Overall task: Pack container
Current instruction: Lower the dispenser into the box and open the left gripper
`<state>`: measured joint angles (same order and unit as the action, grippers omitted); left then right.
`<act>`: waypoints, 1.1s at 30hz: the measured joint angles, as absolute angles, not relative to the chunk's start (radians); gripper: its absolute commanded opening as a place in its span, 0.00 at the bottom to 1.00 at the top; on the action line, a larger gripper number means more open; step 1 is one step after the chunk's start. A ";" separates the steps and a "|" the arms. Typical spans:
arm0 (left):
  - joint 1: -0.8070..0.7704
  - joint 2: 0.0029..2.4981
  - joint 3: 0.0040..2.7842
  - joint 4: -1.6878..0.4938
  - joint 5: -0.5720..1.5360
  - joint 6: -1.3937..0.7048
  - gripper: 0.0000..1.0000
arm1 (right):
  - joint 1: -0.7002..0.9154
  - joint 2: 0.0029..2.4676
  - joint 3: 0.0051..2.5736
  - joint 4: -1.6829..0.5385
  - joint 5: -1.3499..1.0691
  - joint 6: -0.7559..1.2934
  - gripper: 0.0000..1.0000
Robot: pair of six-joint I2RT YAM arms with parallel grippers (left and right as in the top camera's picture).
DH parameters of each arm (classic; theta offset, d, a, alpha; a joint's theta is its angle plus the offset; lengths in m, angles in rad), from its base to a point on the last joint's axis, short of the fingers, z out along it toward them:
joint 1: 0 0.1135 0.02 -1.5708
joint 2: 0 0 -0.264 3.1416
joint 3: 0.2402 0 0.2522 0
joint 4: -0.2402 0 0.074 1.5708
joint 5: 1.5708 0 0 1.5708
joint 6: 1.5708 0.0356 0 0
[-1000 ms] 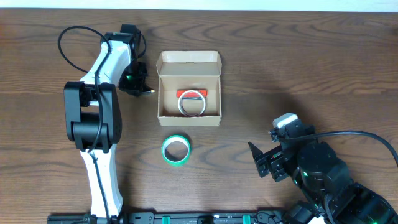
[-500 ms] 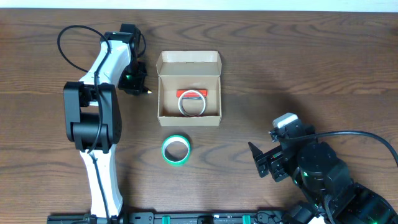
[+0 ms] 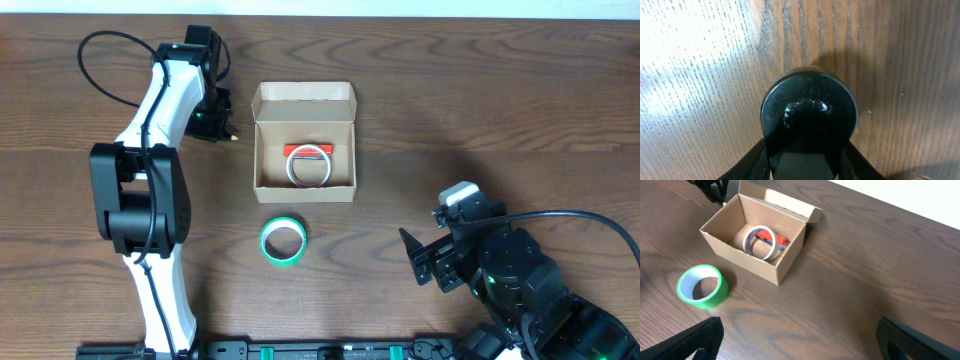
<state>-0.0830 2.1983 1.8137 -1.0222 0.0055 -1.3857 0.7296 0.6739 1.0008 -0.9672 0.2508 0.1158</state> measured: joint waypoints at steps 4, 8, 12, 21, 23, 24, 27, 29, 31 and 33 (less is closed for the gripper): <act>-0.095 2.172 1.814 -1.026 -0.018 -1.378 0.35 | 0.730 0.674 1.001 -0.967 0.251 0.116 0.99; -0.124 2.133 1.814 -1.036 -0.045 -1.364 0.36 | 0.730 0.674 1.001 -0.967 0.251 0.116 0.99; -0.161 2.083 1.814 -1.041 -0.069 -1.356 0.36 | 0.730 0.674 1.001 -0.967 0.251 0.116 0.99; -0.249 1.968 1.814 -1.074 -0.114 -1.345 0.36 | 0.730 0.674 1.001 -0.967 0.251 0.116 0.99; -0.272 1.943 1.814 -1.089 -0.122 -1.343 0.36 | 0.730 0.674 1.001 -0.967 0.251 0.116 0.99; -0.285 1.932 1.814 -1.097 -0.127 -1.341 0.36 | 0.730 0.674 1.001 -0.967 0.251 0.116 0.99; -0.330 1.905 1.814 -1.108 -0.136 -1.337 0.36 | 0.730 0.674 1.001 -0.967 0.251 0.116 0.99; -0.369 1.893 1.814 -1.114 -0.140 -1.337 0.37 | 0.730 0.674 1.001 -0.967 0.251 0.116 0.99; -0.412 1.889 1.814 -1.115 -0.142 -1.337 0.37 | 0.730 0.674 1.001 -0.967 0.251 0.116 0.99; -0.460 1.889 1.814 -1.115 -0.142 -1.338 0.38 | 0.730 0.674 1.001 -0.967 0.251 0.116 0.99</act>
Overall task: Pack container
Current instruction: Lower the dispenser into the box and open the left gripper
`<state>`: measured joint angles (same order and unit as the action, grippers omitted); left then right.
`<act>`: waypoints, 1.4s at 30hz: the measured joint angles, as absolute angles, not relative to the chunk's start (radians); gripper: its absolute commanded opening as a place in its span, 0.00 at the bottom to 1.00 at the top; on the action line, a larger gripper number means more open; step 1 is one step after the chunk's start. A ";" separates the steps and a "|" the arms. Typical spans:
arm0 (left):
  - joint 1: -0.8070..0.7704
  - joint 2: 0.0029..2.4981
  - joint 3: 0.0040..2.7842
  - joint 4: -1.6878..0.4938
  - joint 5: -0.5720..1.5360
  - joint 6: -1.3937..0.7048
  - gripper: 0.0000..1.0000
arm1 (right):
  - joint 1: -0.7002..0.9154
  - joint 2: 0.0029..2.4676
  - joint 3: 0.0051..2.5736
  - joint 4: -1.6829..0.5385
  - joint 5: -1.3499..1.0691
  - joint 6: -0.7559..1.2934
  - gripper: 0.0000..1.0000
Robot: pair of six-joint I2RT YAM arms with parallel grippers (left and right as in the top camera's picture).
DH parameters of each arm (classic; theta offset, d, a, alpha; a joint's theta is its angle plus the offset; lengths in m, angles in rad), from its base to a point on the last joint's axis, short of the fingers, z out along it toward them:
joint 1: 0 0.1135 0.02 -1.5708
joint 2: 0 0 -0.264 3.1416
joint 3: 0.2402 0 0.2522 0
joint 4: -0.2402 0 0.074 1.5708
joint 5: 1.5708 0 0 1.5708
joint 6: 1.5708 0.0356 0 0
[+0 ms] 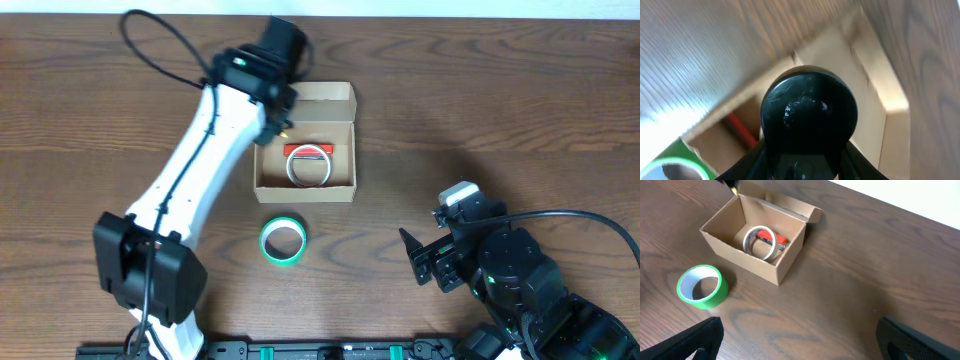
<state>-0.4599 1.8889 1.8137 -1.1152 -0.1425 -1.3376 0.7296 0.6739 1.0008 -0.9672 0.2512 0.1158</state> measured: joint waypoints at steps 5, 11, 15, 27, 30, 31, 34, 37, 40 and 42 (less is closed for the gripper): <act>-0.555 1.890 1.814 -1.116 -0.145 -1.349 0.38 | 0.730 0.674 1.001 -0.967 0.251 0.116 0.99; -0.578 1.915 1.814 -1.120 -0.157 -1.361 0.38 | 0.730 0.674 1.001 -0.967 0.251 0.116 0.99; -0.578 1.947 1.814 -1.121 -0.159 -1.364 0.38 | 0.730 0.674 1.001 -0.967 0.251 0.116 0.99; -0.579 2.043 1.786 -1.121 -0.137 -1.438 0.41 | 0.730 0.674 1.001 -0.967 0.251 0.116 0.99; -0.579 2.043 1.757 -1.119 -0.134 -1.466 0.43 | 0.730 0.674 1.001 -0.967 0.251 0.116 0.98; -0.579 2.043 1.742 -1.119 -0.134 -1.476 0.43 | 0.730 0.674 1.001 -0.967 0.251 0.116 0.99; -0.579 2.043 1.708 -1.119 -0.130 -1.505 0.43 | 0.730 0.674 1.001 -0.967 0.251 0.116 0.99; -0.577 2.043 1.679 -1.116 -0.118 -1.523 0.43 | 0.730 0.674 1.001 -0.967 0.251 0.116 0.99; -0.571 2.043 1.663 -1.116 -0.110 -1.530 0.46 | 0.730 0.674 1.001 -0.967 0.251 0.116 0.99; -0.566 2.043 1.662 -1.114 -0.108 -1.534 0.49 | 0.730 0.674 1.001 -0.967 0.251 0.116 0.99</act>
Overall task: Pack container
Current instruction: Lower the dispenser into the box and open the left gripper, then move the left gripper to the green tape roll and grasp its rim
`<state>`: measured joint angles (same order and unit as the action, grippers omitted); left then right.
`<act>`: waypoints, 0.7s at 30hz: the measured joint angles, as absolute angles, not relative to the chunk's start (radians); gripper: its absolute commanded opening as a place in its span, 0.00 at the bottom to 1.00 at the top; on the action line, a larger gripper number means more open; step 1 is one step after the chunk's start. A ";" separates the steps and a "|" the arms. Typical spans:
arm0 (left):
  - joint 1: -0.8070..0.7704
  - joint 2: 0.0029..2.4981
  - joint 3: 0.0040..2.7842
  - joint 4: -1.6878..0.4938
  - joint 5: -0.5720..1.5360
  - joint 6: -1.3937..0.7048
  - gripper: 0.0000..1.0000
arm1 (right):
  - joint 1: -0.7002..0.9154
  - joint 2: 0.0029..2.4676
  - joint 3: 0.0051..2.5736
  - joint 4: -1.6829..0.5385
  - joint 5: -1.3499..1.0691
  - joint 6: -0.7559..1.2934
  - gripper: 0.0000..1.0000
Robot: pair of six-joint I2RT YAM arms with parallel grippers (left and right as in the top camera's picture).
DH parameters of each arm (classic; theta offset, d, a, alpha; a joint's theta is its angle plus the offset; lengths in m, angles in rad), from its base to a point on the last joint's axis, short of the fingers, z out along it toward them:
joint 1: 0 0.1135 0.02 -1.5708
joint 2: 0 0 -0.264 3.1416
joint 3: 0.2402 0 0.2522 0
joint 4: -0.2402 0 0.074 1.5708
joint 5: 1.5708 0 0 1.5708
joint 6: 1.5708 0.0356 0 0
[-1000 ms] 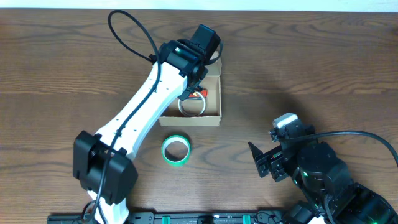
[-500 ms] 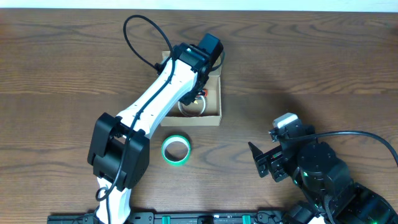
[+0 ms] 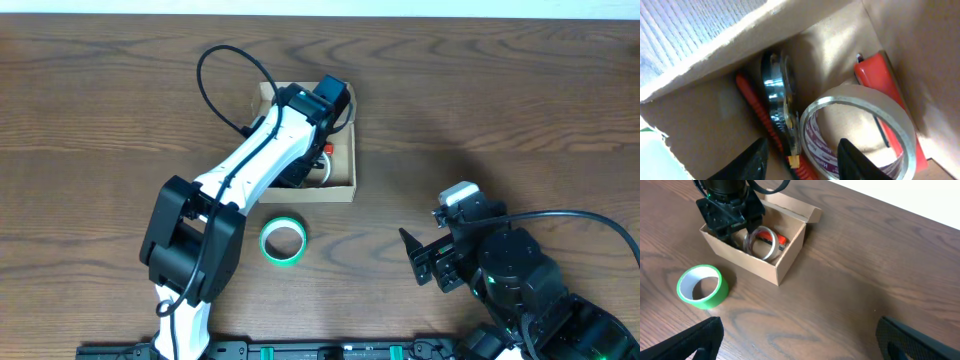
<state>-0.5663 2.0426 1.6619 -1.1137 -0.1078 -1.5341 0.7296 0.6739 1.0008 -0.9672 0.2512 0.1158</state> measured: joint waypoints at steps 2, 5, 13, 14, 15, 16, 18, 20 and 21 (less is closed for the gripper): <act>-0.562 2.043 1.662 -1.107 -0.107 -1.541 0.52 | 0.730 0.674 1.001 -0.967 0.251 0.116 0.99; -0.559 2.043 1.662 -1.086 -0.104 -1.544 0.55 | 0.730 0.674 1.001 -0.967 0.251 0.116 0.99; -0.552 1.982 1.659 -1.070 -0.099 -1.545 0.78 | 0.730 0.674 1.001 -0.967 0.251 0.116 0.99; -0.549 1.952 1.659 -1.079 -0.099 -1.543 0.80 | 0.730 0.674 1.001 -0.967 0.251 0.116 0.99; -0.545 1.923 1.659 -1.090 -0.098 -1.543 0.80 | 0.730 0.674 1.001 -0.967 0.251 0.116 0.99; -0.541 1.878 1.659 -1.112 -0.097 -1.538 0.83 | 0.730 0.674 1.001 -0.967 0.251 0.116 0.99; -0.534 1.794 1.659 -1.165 -0.097 -1.534 0.84 | 0.730 0.674 1.001 -0.967 0.251 0.116 0.99; -0.533 1.705 1.659 -1.238 -0.097 -1.530 0.84 | 0.730 0.674 1.001 -0.967 0.252 0.116 0.99; -0.534 1.673 1.659 -1.261 -0.098 -1.530 0.84 | 0.730 0.674 1.001 -0.967 0.251 0.116 0.99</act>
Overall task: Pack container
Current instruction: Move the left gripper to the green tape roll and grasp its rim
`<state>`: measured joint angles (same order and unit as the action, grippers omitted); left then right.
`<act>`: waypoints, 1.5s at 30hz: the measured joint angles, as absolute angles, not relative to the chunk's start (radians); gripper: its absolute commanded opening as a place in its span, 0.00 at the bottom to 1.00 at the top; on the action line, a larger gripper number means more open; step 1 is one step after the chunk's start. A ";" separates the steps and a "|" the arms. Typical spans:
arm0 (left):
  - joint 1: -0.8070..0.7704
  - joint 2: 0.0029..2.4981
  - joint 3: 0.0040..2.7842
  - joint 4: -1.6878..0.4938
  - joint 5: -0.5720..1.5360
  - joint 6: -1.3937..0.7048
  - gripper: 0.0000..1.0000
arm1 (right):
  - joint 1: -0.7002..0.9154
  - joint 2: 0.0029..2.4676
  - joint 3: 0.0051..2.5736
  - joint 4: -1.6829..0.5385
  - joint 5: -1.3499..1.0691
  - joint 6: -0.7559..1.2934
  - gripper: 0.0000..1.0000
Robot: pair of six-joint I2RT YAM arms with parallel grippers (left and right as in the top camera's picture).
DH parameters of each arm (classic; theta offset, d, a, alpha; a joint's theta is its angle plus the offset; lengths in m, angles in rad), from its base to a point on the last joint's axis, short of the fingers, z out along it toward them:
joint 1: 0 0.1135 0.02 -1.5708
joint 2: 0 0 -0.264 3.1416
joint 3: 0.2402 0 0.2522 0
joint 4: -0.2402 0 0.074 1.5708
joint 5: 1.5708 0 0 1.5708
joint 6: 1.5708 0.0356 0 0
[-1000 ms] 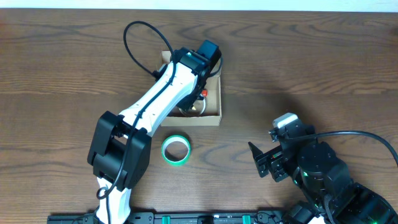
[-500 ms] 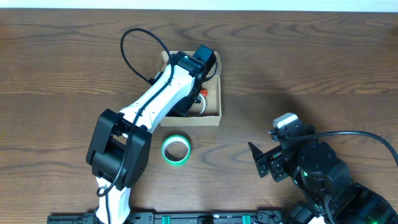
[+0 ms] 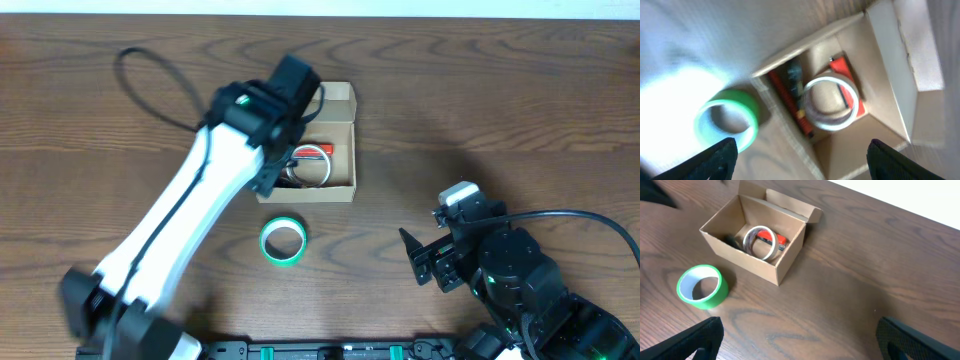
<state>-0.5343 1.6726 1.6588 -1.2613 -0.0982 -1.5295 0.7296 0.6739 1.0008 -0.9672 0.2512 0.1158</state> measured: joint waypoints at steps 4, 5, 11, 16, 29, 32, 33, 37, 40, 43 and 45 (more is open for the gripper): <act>-0.561 1.522 1.565 -1.272 -0.108 -1.551 0.84 | 0.730 0.674 1.001 -0.967 0.251 0.116 0.99; -0.570 1.488 1.521 -1.271 -0.108 -1.564 0.85 | 0.730 0.674 1.001 -0.967 0.251 0.116 0.99; -0.634 1.304 1.208 -1.219 -0.081 -1.710 0.90 | 0.730 0.674 1.000 -0.967 0.251 0.116 0.99; -0.682 1.235 1.052 -1.187 -0.059 -1.901 0.92 | 0.730 0.674 1.000 -0.967 0.251 0.116 0.99; -0.698 1.336 0.900 -0.922 -0.027 -2.024 0.88 | 0.730 0.674 1.000 -0.967 0.251 0.116 0.99; -0.698 1.365 0.863 -0.889 0.007 -2.024 0.87 | 0.730 0.674 1.000 -0.967 0.251 0.116 0.99; -0.698 1.370 0.852 -0.879 0.020 -2.024 0.86 | 0.730 0.674 1.000 -0.967 0.251 0.116 0.99; -0.698 1.381 0.806 -0.833 0.063 -2.024 0.82 | 0.730 0.674 1.000 -0.967 0.251 0.116 0.99; -0.698 1.393 0.780 -0.794 0.092 -2.024 0.78 | 0.730 0.674 1.000 -0.967 0.251 0.116 0.99; -0.698 1.421 0.773 -0.775 0.113 -2.024 0.69 | 0.730 0.674 1.000 -0.967 0.251 0.116 0.99; -0.698 1.441 0.773 -0.757 0.125 -2.024 0.66 | 0.730 0.674 1.000 -0.967 0.251 0.116 0.99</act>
<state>-0.6975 1.4410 0.7731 -0.7567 0.1249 -2.0235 0.7296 0.6739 1.0000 -0.9672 0.2508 0.1158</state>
